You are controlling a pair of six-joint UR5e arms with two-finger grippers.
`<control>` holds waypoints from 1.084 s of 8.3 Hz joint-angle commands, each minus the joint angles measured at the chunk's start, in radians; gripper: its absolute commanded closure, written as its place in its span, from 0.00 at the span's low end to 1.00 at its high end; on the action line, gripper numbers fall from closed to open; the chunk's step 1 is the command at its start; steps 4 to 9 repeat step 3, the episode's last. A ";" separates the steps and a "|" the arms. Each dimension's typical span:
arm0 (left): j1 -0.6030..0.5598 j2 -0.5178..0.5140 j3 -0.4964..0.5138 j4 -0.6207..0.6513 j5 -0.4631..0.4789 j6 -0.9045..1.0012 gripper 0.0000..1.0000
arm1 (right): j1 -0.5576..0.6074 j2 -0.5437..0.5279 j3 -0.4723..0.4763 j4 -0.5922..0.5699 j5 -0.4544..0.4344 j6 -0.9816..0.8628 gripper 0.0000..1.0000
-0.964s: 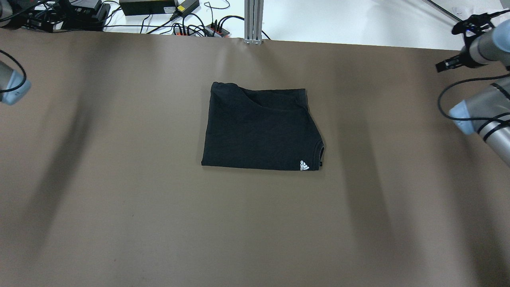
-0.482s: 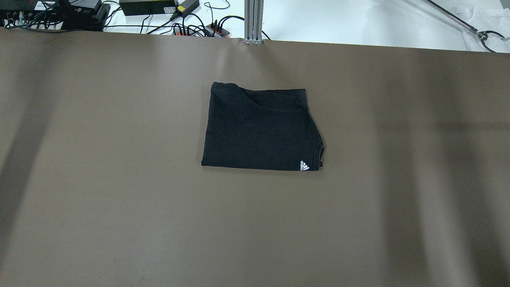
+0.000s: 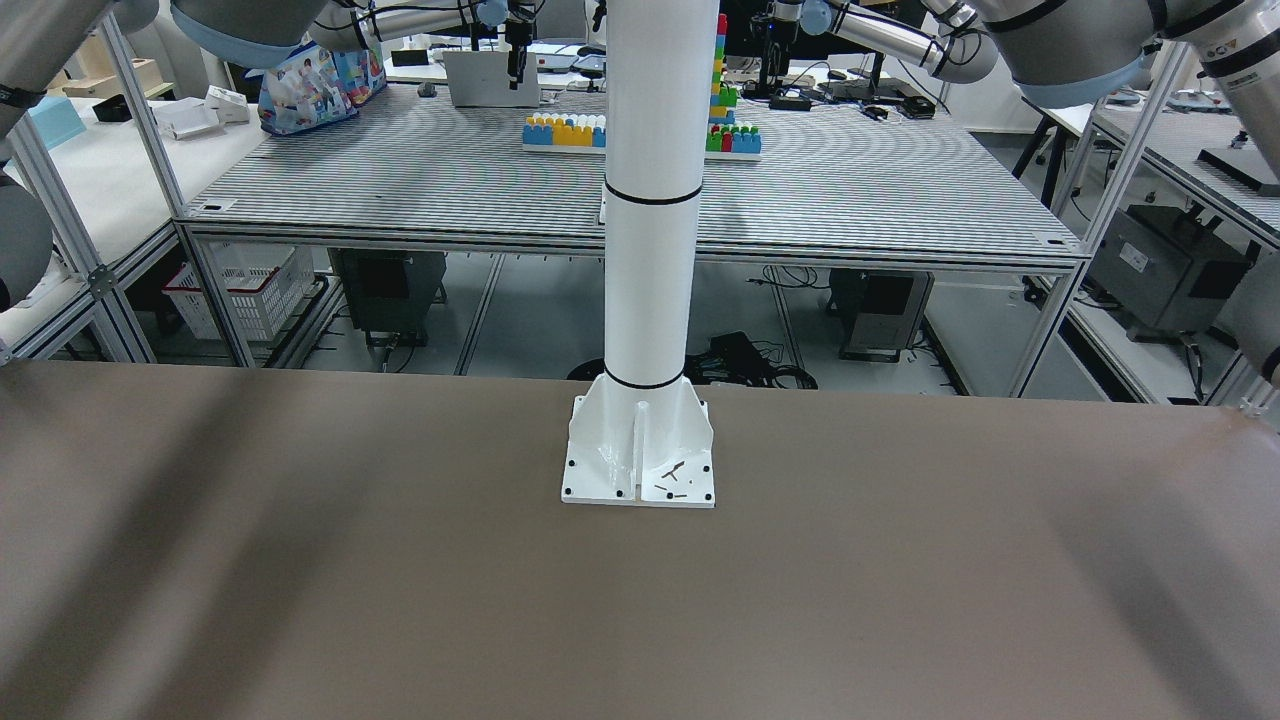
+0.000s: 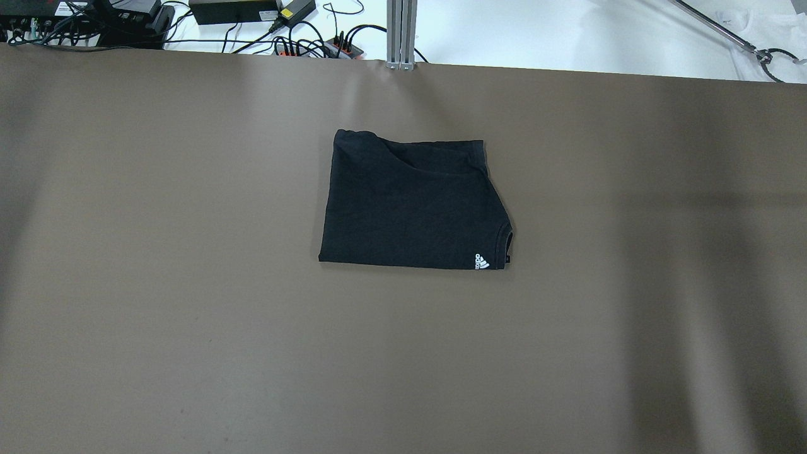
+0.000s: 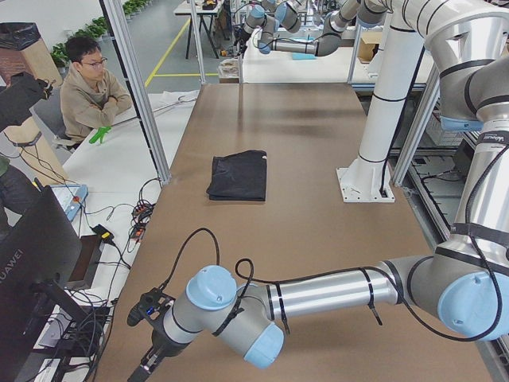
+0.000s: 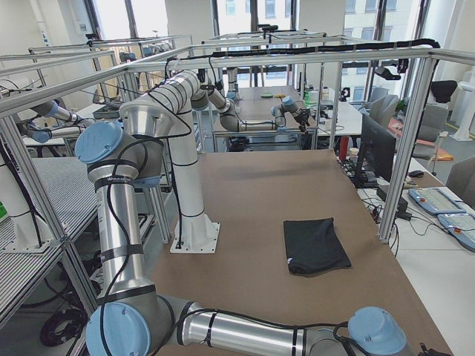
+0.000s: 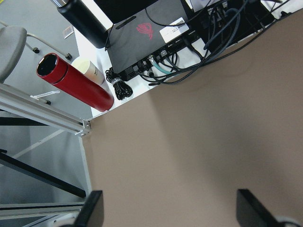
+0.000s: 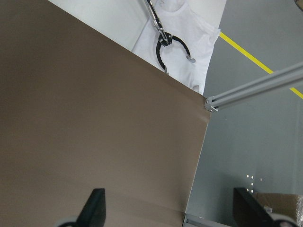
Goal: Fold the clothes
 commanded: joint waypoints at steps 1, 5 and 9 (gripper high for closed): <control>-0.062 0.021 -0.003 0.002 -0.006 0.145 0.00 | 0.074 -0.026 0.029 -0.002 0.016 -0.113 0.05; -0.053 0.068 -0.039 -0.003 0.161 0.132 0.00 | 0.074 -0.053 0.069 -0.003 0.032 -0.113 0.05; -0.053 0.068 -0.039 -0.003 0.161 0.132 0.00 | 0.074 -0.053 0.069 -0.003 0.032 -0.113 0.05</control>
